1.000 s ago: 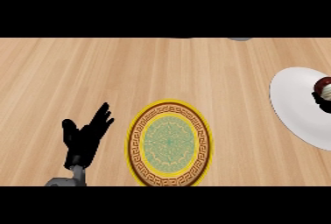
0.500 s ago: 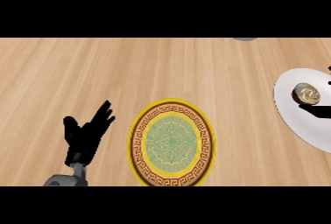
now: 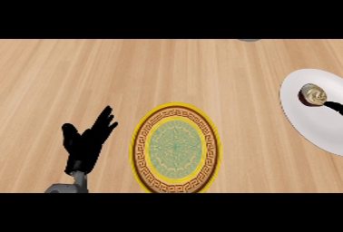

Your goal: Pick the cupcake from the plate and place it in the plate

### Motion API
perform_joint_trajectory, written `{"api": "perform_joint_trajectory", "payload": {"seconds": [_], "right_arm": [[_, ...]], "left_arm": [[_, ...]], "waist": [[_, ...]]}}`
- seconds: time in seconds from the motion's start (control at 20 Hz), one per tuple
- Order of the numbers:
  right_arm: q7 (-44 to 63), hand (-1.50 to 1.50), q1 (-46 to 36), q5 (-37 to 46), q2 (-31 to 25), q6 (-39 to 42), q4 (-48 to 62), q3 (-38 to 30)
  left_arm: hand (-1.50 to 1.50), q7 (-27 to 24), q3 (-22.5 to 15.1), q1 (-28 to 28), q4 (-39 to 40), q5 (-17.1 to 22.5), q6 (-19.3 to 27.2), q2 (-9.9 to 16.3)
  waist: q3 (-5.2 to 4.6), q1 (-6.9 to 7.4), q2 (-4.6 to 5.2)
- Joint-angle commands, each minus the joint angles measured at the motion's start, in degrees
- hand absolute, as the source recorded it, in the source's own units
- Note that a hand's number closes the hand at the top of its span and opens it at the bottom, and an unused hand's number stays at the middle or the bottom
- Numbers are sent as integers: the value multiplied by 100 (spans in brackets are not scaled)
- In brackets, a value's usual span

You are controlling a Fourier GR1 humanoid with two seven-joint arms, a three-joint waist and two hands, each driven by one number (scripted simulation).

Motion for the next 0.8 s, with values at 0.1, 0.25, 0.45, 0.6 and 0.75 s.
{"api": "perform_joint_trajectory", "payload": {"seconds": [0.1,0.25,0.45,0.6,0.75], "right_arm": [[-9,-150,17,-247,-490,1281,523,-316],[-200,-150,327,-326,-734,2234,585,-383],[-752,-150,789,-139,-1075,3104,547,-238],[-1277,-150,1251,46,-930,3121,492,-97],[-1219,-150,1311,176,-1166,3171,446,-18]], "left_arm": [[0,270,-120,106,-204,-69,101,-69],[0,119,-96,172,-27,-148,183,-114],[0,157,204,-95,200,104,44,-17],[0,92,81,282,-140,-3,-21,96],[0,375,21,91,-232,-45,131,-18]], "waist": [[-12,-32,-6],[-16,-100,-16],[-17,-180,-20],[-9,-142,-37],[-9,-150,-40]]}}
